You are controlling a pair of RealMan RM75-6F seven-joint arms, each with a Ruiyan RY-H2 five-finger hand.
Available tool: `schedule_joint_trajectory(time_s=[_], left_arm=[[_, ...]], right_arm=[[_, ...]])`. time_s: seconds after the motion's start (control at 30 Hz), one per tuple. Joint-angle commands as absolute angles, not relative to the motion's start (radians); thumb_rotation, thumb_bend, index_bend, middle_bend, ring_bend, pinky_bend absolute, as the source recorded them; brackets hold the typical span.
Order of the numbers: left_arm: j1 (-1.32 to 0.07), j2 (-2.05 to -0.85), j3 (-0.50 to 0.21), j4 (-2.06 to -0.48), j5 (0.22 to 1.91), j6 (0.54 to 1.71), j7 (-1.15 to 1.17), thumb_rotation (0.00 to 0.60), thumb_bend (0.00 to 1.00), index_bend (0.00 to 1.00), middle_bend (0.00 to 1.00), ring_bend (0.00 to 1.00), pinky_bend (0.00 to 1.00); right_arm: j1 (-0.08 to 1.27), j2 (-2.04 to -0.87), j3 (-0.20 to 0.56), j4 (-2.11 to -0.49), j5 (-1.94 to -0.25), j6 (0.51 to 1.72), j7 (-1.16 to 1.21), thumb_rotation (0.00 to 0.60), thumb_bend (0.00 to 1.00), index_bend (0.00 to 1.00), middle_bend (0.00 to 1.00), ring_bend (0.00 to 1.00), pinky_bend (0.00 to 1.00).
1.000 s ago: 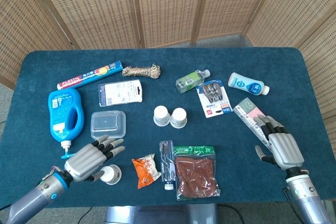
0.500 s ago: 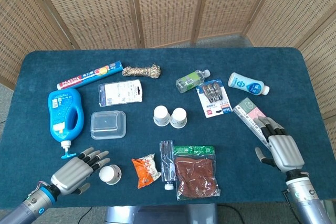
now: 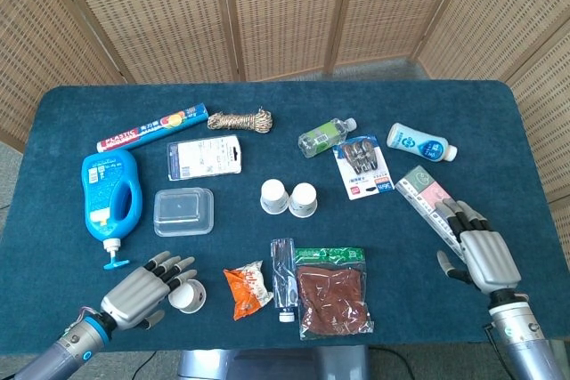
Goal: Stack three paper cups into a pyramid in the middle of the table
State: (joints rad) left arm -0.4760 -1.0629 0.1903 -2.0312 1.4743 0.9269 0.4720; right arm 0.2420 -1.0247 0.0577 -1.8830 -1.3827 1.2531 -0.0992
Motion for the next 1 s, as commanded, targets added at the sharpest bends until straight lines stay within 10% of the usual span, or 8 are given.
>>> schedule_joint_trajectory(time_s=[0.03,1.0], left_arm=[[-0.476,-1.088,0.177,-2.019,1.457,0.921,0.473,0.6,0.42,0.1,0.0,0.0,0.04],[-0.468,-1.161,0.126,-1.955,1.436,0.962,0.371,0.6,0.43,0.4,0.28,0.29,0.53]], right_arm=[[0.24,-1.024,0.057,-1.882,-1.385,1.255,-0.094,0.6,0.48,0.07,0.06,0.0,0.15],[0.227,-1.025,0.054,-1.861,-1.395,1.261,-0.059,0.6,0.48,0.06,0.06,0.0,0.15]])
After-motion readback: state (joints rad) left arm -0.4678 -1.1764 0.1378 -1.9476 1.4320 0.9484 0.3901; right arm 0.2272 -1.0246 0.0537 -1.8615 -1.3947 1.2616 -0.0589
